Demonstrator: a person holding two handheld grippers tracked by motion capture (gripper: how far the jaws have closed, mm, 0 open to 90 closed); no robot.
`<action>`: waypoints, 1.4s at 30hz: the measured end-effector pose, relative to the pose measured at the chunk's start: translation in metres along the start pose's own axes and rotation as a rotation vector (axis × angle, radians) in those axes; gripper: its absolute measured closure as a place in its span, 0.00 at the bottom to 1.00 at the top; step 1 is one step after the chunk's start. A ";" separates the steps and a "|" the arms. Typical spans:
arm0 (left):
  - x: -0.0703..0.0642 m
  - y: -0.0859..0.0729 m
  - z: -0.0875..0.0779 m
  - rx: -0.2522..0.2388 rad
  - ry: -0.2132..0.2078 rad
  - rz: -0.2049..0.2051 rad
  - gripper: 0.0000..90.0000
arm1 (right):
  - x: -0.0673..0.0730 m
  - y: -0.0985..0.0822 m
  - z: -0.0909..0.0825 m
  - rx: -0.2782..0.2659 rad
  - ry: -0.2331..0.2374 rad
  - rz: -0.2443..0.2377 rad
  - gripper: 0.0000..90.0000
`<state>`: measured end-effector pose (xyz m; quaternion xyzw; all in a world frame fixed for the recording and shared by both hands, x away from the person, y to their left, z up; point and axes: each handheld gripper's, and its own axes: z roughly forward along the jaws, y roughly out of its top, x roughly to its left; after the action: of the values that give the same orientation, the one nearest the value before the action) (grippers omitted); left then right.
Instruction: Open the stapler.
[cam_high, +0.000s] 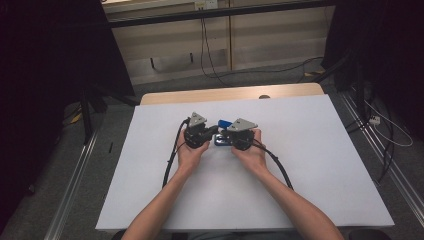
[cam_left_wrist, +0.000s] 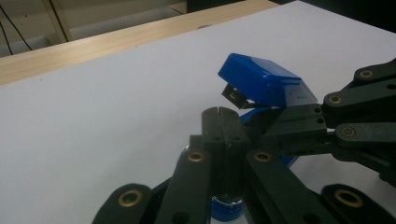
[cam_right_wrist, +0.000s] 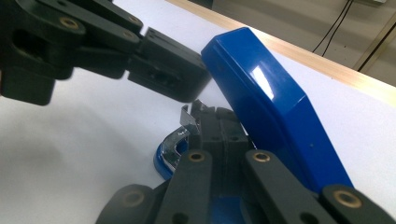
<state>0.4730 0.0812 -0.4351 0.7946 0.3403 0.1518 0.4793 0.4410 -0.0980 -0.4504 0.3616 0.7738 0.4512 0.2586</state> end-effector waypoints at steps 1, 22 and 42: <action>0.000 0.000 0.001 0.010 0.003 0.011 1.00 | 0.000 0.000 0.000 0.001 0.000 0.002 1.00; 0.001 -0.006 0.010 0.037 -0.001 0.026 1.00 | 0.000 0.001 0.002 -0.006 -0.011 0.008 1.00; 0.002 -0.009 0.010 0.035 -0.005 0.033 1.00 | 0.003 0.007 0.004 -0.031 -0.047 0.022 1.00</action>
<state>0.4767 0.0790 -0.4484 0.8086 0.3287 0.1517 0.4638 0.4446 -0.0910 -0.4465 0.3767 0.7564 0.4572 0.2774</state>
